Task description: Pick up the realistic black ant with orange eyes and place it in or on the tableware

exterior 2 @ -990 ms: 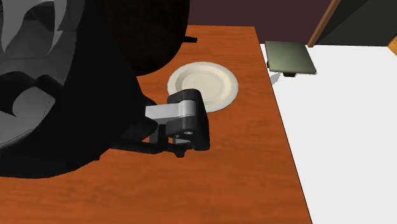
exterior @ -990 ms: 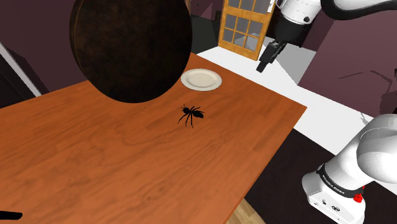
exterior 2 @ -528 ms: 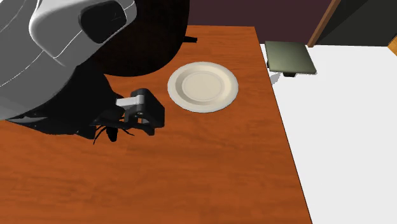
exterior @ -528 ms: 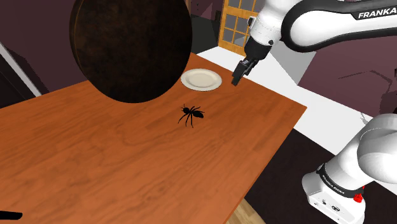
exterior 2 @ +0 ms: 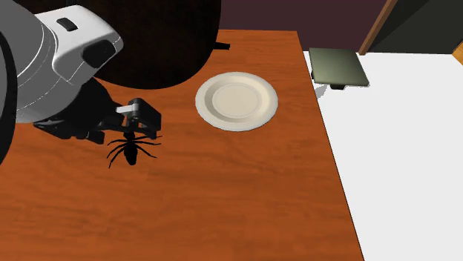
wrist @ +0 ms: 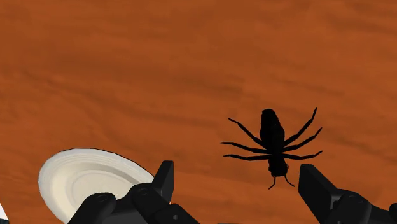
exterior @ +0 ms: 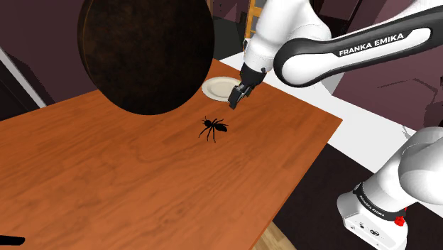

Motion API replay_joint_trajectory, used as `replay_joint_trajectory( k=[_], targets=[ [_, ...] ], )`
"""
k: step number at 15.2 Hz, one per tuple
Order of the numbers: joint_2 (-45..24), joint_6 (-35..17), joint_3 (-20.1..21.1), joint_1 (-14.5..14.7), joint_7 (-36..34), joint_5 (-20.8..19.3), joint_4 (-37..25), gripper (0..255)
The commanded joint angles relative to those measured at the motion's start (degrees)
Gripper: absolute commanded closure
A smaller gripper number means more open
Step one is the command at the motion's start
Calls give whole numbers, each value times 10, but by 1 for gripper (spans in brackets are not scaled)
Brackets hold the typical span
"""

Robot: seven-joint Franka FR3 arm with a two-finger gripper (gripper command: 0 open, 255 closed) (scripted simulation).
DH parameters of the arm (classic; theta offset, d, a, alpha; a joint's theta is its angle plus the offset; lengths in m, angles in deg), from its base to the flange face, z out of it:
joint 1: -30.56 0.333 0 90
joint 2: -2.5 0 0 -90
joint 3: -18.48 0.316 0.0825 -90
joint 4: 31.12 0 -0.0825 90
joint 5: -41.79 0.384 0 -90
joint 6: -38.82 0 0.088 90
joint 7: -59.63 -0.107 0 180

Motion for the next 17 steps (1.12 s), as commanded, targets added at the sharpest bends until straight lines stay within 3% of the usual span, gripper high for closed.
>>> replay_joint_trajectory(
  k=[1,8,17],
  targets=[
    [-37,-24,17,-1,-29,-24,-15,0],
    [-190,-74,49,14,-153,-159,-107,0],
    [-254,-113,32,26,-192,-214,-123,0]
  ],
)
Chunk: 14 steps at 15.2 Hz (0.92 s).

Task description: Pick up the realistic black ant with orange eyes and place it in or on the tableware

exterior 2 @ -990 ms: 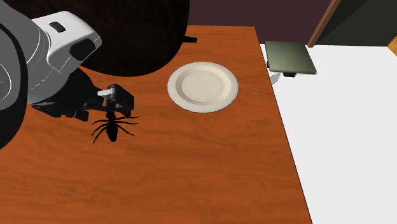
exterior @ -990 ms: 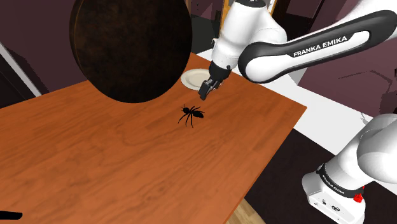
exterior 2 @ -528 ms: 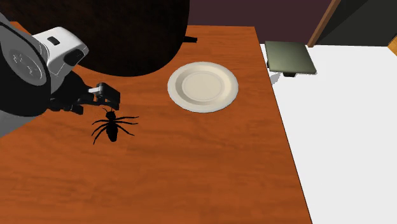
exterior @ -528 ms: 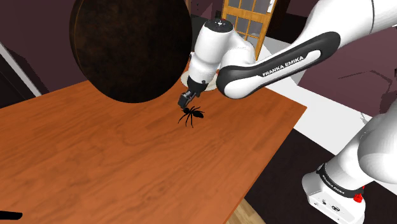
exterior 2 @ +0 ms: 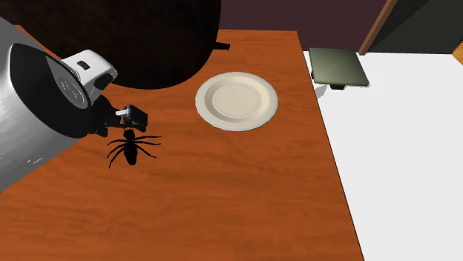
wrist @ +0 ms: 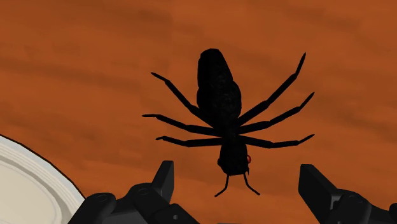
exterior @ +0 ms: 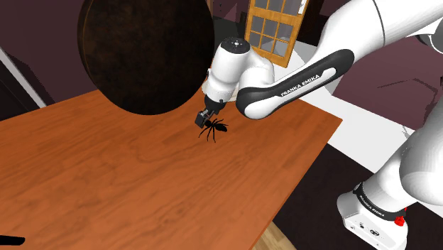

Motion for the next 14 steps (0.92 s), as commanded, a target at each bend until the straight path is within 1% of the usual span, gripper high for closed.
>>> replay_joint_trajectory(
  k=[1,7,8,14],
  targets=[
    [-8,-4,-2,2,-4,-6,-3,0],
    [-8,-4,-2,2,-4,-6,-3,0],
    [-8,-4,-2,2,-4,-6,-3,255],
    [-8,-4,-2,2,-4,-6,-3,255]
  ],
)
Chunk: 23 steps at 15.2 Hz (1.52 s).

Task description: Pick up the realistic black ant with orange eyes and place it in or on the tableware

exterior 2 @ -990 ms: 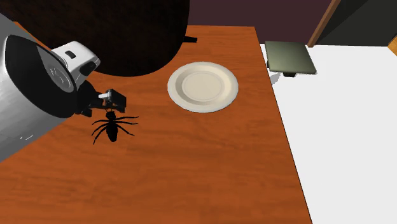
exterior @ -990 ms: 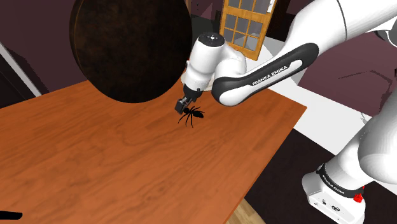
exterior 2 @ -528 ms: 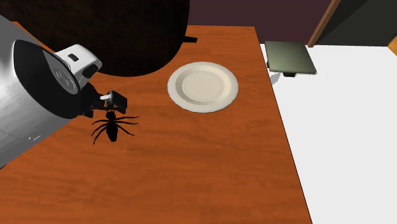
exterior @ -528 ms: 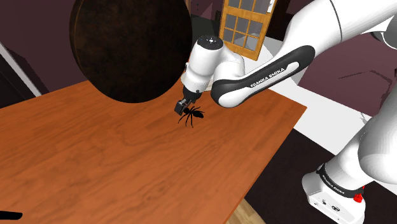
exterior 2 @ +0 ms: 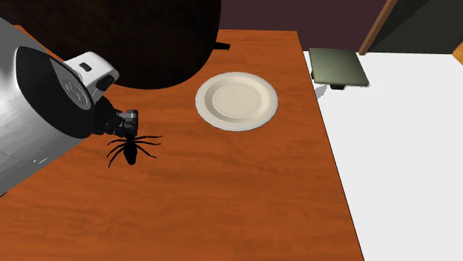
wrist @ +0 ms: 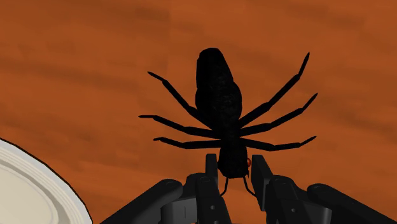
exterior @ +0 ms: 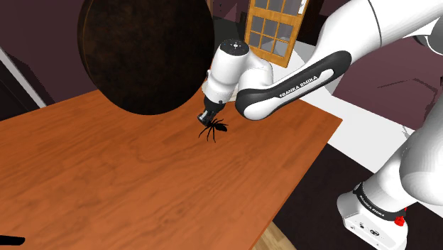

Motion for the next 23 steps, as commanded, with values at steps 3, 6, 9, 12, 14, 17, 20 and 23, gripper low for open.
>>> replay_joint_trajectory(
  k=[3,6,9,12,14,17,20,23],
  targets=[
    [0,0,0,0,0,0,0,255],
    [14,18,6,-4,14,17,-6,255],
    [27,36,10,-7,27,32,-14,255],
    [39,55,14,-9,39,46,-23,255],
    [47,68,16,-10,47,55,-30,255],
    [57,87,18,-12,58,67,-41,255],
    [65,104,20,-13,66,76,-51,255],
    [49,104,6,-33,108,84,-74,255]
  ],
)
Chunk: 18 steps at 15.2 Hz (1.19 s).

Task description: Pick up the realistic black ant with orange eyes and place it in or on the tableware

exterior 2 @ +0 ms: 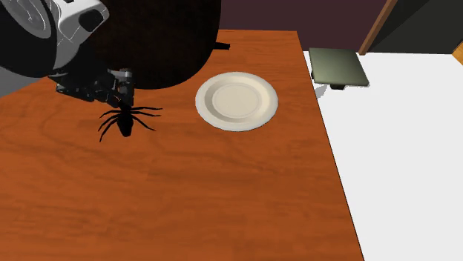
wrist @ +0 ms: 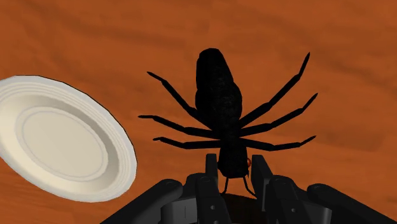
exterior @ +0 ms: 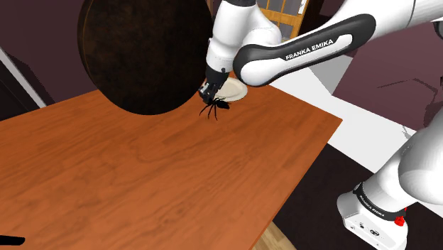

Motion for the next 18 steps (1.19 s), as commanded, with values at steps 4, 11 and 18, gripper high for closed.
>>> replay_joint_trajectory(
  k=[4,11,18],
  targets=[
    [-33,3,-21,-32,66,12,-44,255],
    [-100,29,-44,-74,151,24,-143,255],
    [-194,78,-62,-106,228,32,-289,255]
  ],
)
